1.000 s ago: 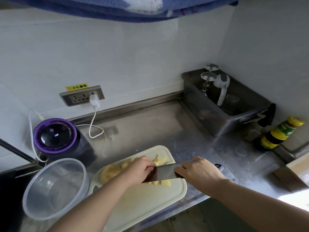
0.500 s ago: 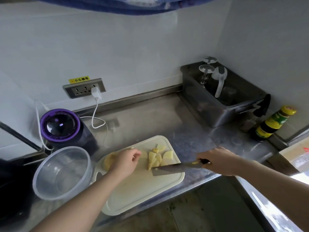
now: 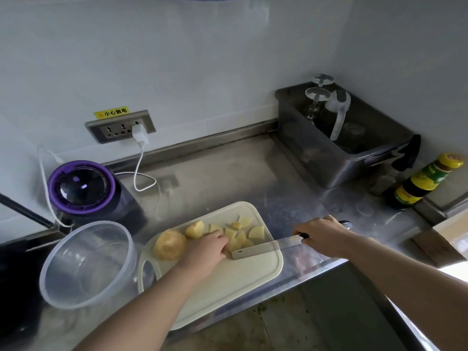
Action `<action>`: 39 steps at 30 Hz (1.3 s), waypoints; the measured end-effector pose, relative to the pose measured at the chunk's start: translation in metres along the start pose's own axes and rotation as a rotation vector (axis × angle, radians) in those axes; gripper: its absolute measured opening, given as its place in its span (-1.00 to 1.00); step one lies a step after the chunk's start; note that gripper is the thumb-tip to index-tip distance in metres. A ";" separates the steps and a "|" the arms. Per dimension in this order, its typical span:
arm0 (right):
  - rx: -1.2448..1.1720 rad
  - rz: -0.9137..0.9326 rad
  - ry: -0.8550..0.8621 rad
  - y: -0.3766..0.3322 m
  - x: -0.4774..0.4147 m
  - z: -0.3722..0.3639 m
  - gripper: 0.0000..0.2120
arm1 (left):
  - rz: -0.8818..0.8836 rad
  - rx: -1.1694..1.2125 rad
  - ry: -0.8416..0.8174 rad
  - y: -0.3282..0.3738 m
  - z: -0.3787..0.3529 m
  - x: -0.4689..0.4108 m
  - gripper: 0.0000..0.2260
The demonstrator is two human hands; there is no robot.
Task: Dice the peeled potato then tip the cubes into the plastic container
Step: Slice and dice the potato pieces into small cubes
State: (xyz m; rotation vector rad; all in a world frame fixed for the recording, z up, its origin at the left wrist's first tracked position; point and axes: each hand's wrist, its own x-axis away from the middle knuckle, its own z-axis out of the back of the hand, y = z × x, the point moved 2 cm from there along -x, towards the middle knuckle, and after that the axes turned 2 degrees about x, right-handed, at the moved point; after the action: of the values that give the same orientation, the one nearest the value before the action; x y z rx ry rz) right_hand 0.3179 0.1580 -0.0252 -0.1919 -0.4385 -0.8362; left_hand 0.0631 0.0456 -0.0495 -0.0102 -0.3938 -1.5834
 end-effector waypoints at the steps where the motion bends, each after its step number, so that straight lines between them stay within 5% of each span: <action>1: -0.009 0.001 0.001 -0.002 -0.003 0.002 -0.78 | 0.050 0.079 0.021 -0.004 0.001 0.004 -0.88; 7: -0.007 -0.023 0.049 -0.024 -0.026 0.016 -0.82 | 0.372 0.611 -0.122 -0.034 -0.012 0.040 -0.87; 14: -0.102 -0.046 0.024 -0.051 -0.020 0.020 -0.86 | 0.508 0.876 -0.002 -0.024 -0.030 0.047 -0.95; 18: -0.150 -0.050 -0.004 -0.061 0.002 0.015 -0.72 | 0.549 0.886 0.093 -0.016 -0.037 0.044 -0.94; 27: -0.194 0.012 0.006 -0.086 0.031 0.004 -0.87 | 0.535 0.548 0.213 -0.006 -0.039 0.049 -0.82; 39: -0.161 0.046 -0.008 -0.120 0.036 0.004 -0.82 | 0.550 0.676 0.298 -0.005 -0.048 0.047 -0.82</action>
State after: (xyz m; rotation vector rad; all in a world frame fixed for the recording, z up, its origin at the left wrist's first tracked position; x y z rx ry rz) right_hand 0.2475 0.0562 -0.0062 -0.3531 -0.3728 -0.8256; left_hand 0.0664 -0.0121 -0.0840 0.5827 -0.6117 -0.8375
